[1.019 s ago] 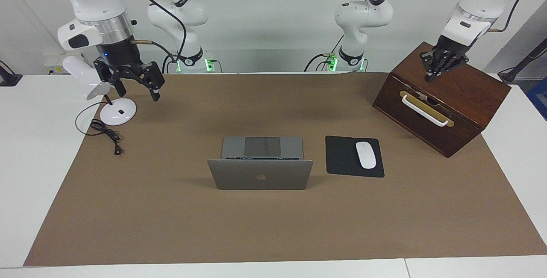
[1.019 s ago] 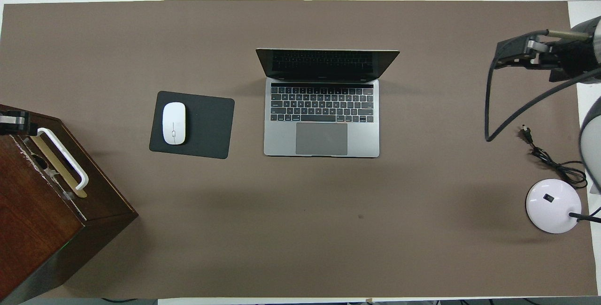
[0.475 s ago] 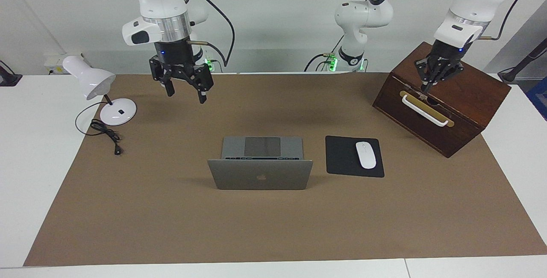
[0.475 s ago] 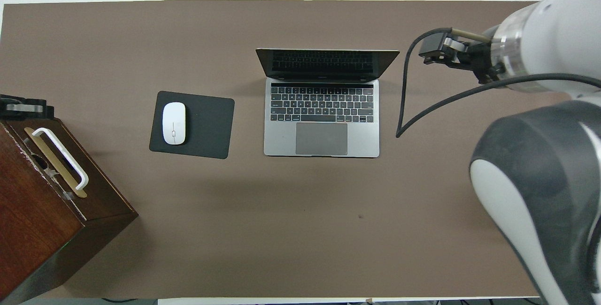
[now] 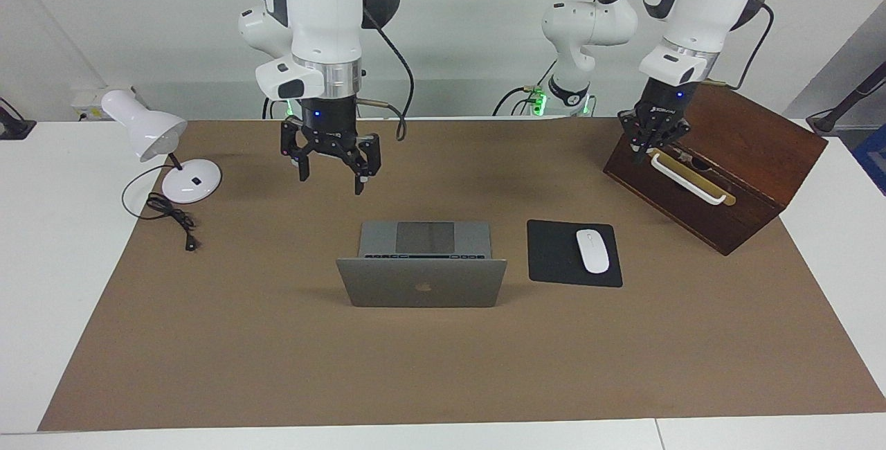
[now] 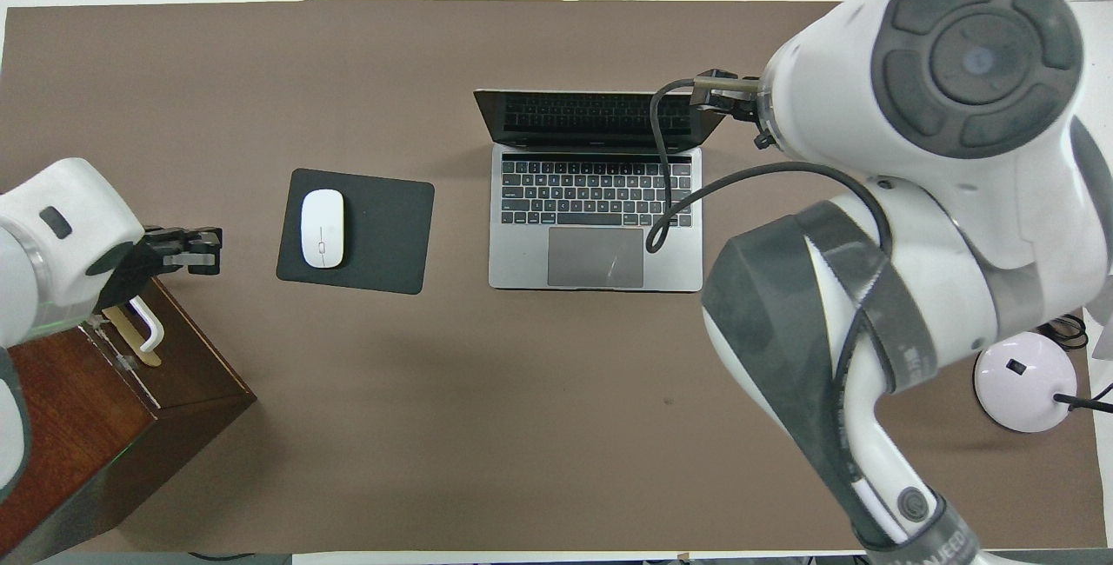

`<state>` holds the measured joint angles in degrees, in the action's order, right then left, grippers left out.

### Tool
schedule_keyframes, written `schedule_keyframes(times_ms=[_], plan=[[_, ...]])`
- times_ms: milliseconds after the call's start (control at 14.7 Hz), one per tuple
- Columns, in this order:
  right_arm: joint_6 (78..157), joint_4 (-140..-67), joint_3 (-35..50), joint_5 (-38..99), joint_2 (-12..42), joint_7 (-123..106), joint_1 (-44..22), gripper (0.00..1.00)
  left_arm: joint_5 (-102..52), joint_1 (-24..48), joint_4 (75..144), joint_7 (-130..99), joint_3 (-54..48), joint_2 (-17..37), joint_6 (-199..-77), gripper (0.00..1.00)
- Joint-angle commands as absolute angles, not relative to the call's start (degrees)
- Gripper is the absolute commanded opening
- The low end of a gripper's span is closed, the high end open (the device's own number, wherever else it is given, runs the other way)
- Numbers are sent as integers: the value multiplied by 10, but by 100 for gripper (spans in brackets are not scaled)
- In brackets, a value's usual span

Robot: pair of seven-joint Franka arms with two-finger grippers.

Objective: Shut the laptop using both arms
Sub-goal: 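Reach the right gripper to the laptop screen while the left gripper advances, then move the left gripper past the mouse pad toward the laptop's near corner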

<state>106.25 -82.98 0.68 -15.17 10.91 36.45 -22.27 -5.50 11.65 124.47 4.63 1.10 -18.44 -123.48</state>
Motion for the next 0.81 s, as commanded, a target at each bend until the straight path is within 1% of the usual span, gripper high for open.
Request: schedule_keyframes(times_ms=[0, 407, 747], plan=[[1056, -781, 6, -181, 148, 307, -239, 100, -60, 151, 1319, 47, 18, -229, -1299, 0], [1057, -719, 6, -192, 211, 268, -265, 100, -77, 205, 1373, 42, 18, -240, -1385, 0], [1044, -626, 1, -215, 268, 300, -272, 100, -103, 247, 1421, 36, 18, -227, -1501, 0]])
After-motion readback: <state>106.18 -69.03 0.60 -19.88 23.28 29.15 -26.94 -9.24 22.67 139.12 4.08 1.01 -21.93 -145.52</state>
